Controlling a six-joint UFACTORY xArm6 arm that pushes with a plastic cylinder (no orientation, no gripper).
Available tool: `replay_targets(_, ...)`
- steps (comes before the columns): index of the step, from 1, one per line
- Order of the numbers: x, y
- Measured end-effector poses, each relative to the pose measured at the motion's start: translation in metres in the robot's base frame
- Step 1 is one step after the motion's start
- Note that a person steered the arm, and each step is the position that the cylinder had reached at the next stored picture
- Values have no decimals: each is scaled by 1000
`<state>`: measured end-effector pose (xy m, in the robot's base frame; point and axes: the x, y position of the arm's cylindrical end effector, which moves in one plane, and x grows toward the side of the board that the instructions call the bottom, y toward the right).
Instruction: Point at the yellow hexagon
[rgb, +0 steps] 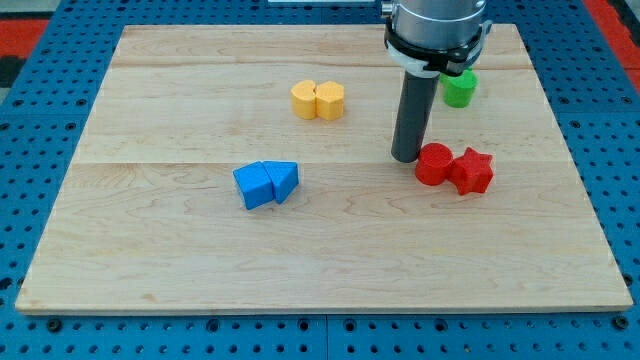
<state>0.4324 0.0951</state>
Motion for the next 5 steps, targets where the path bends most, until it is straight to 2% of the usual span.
replay_targets(1,-8,3)
replay_targets(3,-78,8)
replay_targets(4,-111,-6)
replay_targets(5,-138,-55)
